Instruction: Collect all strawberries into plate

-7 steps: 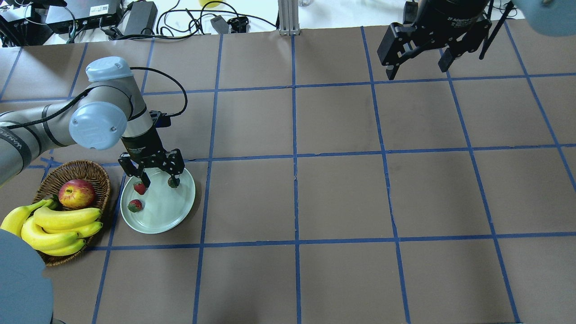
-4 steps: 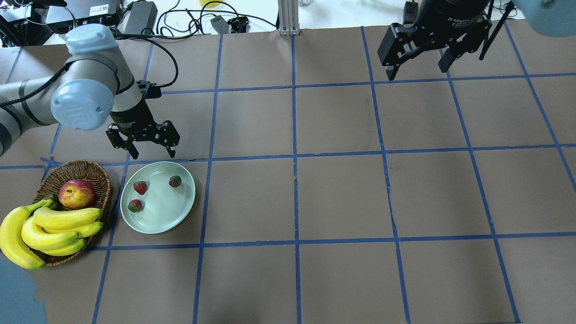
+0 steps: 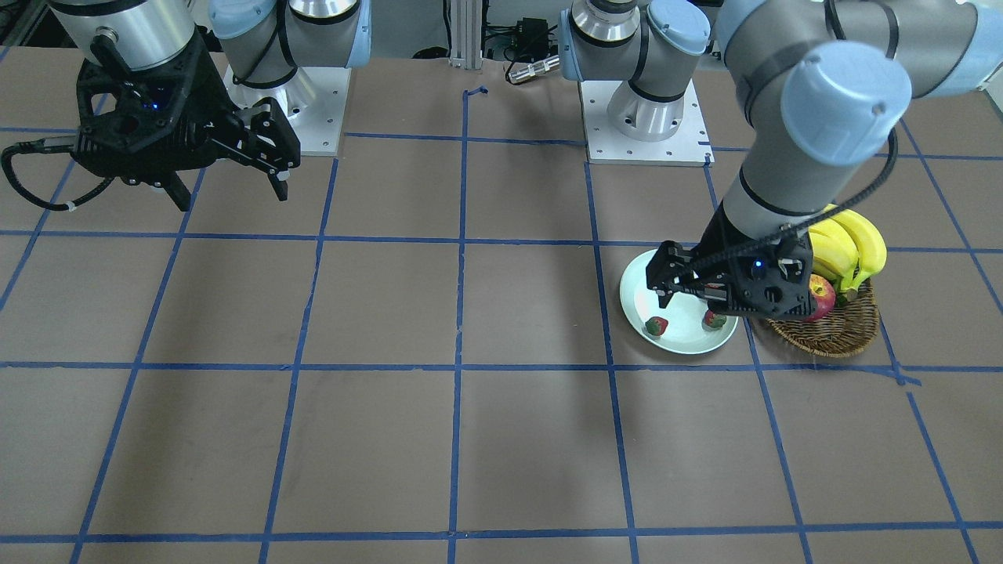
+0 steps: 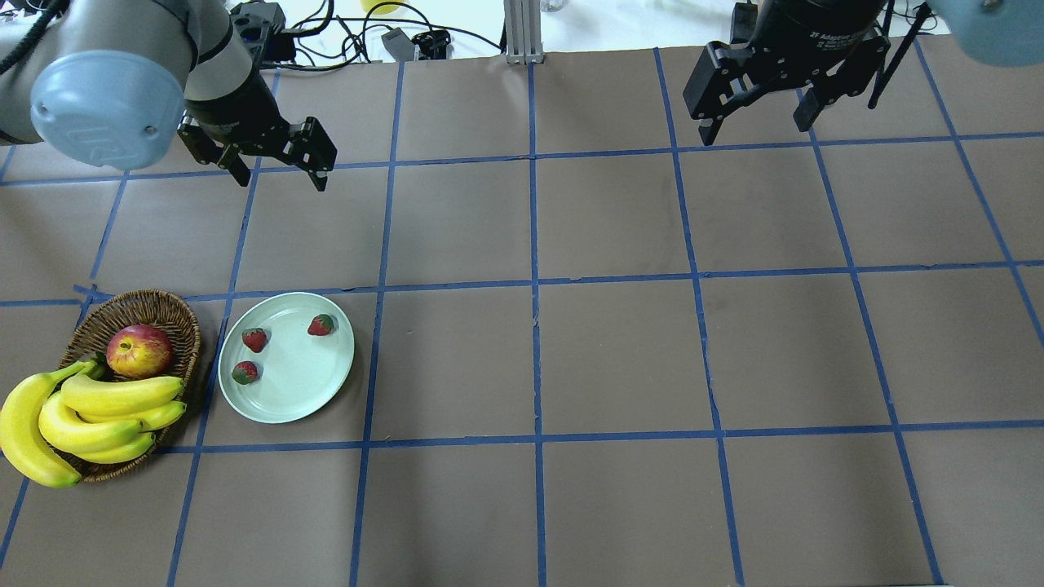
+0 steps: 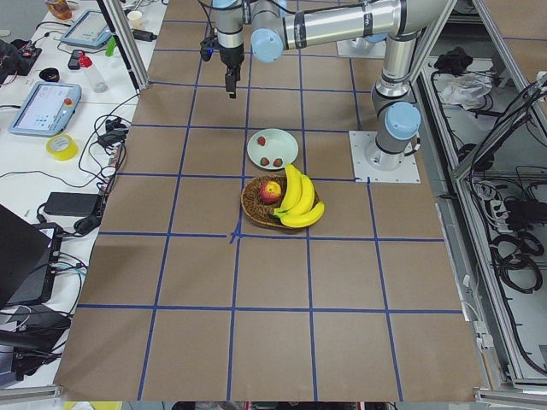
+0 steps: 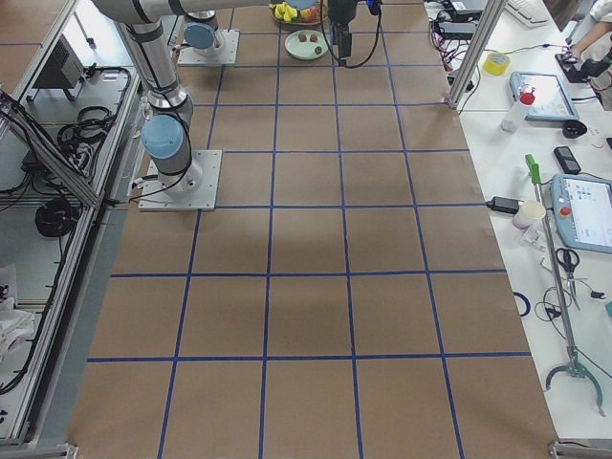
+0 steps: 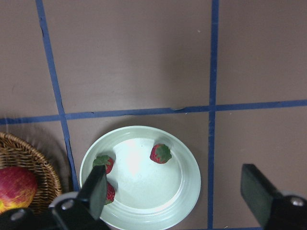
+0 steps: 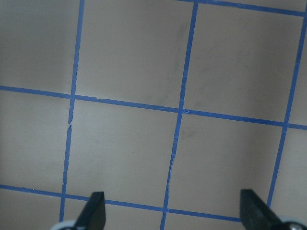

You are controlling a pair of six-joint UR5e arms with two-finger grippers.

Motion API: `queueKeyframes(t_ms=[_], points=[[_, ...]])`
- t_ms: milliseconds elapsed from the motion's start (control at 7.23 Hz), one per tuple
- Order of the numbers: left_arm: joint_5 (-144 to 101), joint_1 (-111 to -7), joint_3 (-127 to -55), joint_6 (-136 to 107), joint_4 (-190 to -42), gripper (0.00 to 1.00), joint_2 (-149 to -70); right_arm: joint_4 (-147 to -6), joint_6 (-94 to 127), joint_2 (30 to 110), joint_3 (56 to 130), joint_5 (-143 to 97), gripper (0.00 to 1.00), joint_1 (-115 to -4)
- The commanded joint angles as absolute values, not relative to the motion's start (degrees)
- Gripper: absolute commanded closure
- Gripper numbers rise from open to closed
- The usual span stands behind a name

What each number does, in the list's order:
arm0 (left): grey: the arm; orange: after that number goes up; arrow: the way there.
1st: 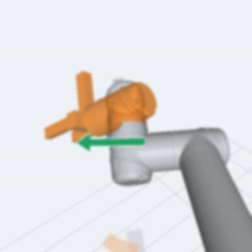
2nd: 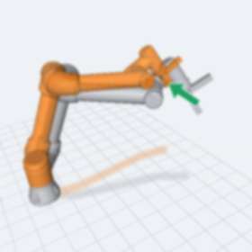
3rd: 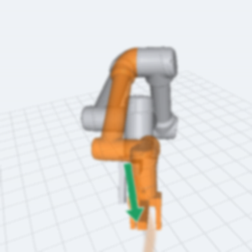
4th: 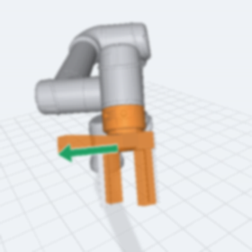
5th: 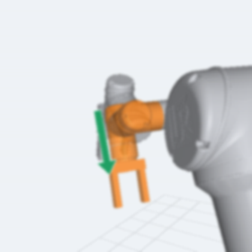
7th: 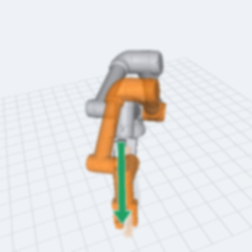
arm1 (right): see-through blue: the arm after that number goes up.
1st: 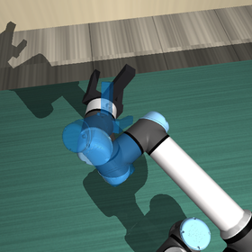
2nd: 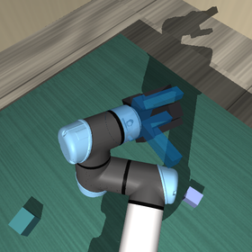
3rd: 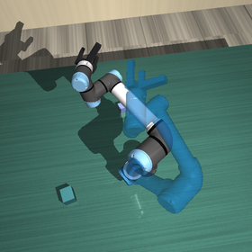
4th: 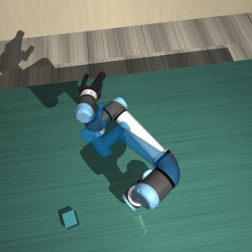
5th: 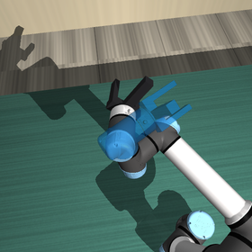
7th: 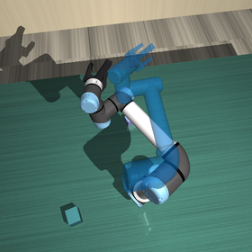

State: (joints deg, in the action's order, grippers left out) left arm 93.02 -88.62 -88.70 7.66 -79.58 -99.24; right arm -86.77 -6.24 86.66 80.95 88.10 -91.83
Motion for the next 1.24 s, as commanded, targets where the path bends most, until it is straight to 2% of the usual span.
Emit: queueKeyframes(t_ms=[0, 415, 1106], points=[[92.90, -90.79, -87.63, 7.56, -83.04, 0.00, -94.94, -86.75, -6.24, 86.66, 80.95, 88.07, 0.00, -91.84], [92.29, -90.79, -87.54, 6.60, -89.38, 0.00, -90.10, -86.75, -6.33, 86.66, 80.95, 88.15, 0.00, -91.85], [88.86, -90.62, -88.59, 3.43, -89.91, 0.00, -89.65, -86.75, -6.33, 86.66, 80.95, 88.15, 0.00, -91.85]])
